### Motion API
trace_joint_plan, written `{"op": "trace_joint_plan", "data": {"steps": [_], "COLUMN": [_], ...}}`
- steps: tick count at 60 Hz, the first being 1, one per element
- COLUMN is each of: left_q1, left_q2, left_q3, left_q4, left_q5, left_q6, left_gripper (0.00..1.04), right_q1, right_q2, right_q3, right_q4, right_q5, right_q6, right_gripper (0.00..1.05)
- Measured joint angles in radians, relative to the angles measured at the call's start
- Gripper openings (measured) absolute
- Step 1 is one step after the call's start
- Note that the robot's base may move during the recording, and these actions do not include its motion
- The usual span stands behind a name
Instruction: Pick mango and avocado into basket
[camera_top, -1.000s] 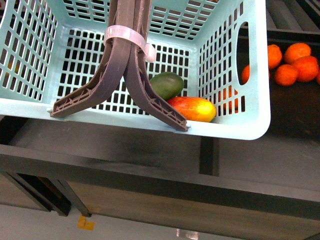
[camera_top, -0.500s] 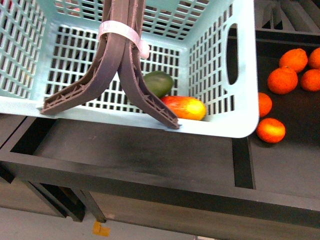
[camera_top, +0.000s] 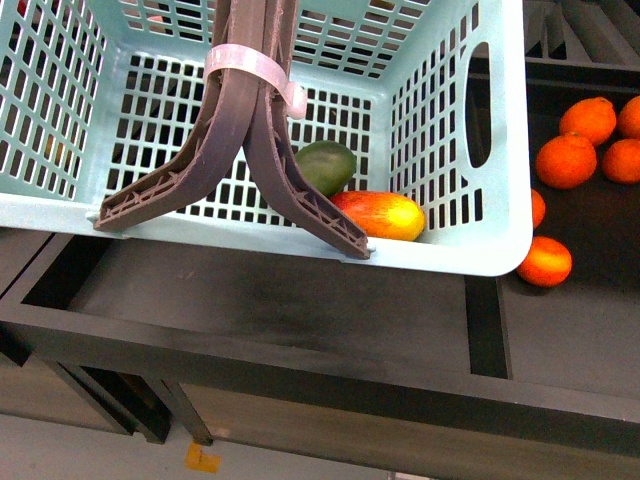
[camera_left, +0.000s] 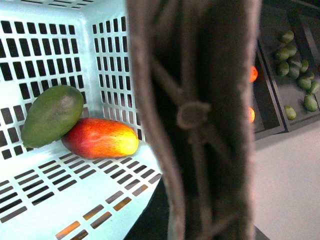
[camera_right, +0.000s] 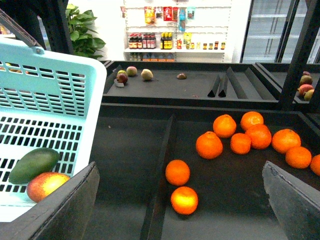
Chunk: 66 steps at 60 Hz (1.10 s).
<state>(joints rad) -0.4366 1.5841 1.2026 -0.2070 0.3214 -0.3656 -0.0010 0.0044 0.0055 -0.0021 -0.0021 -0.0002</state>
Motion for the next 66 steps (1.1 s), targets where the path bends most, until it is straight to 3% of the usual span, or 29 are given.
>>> {"op": "trace_joint_plan", "data": {"steps": [15,18,21,25,31,40,50,59,66], "left_q1": [-0.001,0.002,0.002,-0.002,-0.009,-0.012,0.04,0.072,0.087], "left_q2": [0.0,0.003,0.025,0.087,0.196,0.426,0.837,1.027,1.082], "left_q3": [0.0,-0.003,-0.002,0.036,0.13,0.406,1.082,1.412,1.519], "left_q4": [0.0,0.014,0.036,0.081,0.124,0.095,-0.242,-0.433,-0.512], "left_q5": [0.014,0.077,0.153,0.111,0.02,-0.144,-0.478,-0.561,-0.575], "left_q6": [0.001,0.032,0.201,0.328,0.288,0.025,-0.558,-0.745,-0.842], "left_gripper": [0.06,0.06,0.06,0.06,0.06,0.06,0.06,0.06,0.06], "right_q1": [0.0,0.0,0.0,0.0,0.0,0.0,0.0,0.0,0.0], "right_q2": [0.0,0.0,0.0,0.0,0.0,0.0,0.0,0.0,0.0], "right_q3": [0.0,0.0,0.0,0.0,0.0,0.0,0.0,0.0,0.0], "right_q4": [0.0,0.0,0.0,0.0,0.0,0.0,0.0,0.0,0.0], "right_q5": [0.0,0.0,0.0,0.0,0.0,0.0,0.0,0.0,0.0], "right_q6": [0.0,0.0,0.0,0.0,0.0,0.0,0.0,0.0,0.0], "right_gripper": [0.97,0.97,0.97,0.97,0.97,0.97,0.97,0.97,0.97]}}
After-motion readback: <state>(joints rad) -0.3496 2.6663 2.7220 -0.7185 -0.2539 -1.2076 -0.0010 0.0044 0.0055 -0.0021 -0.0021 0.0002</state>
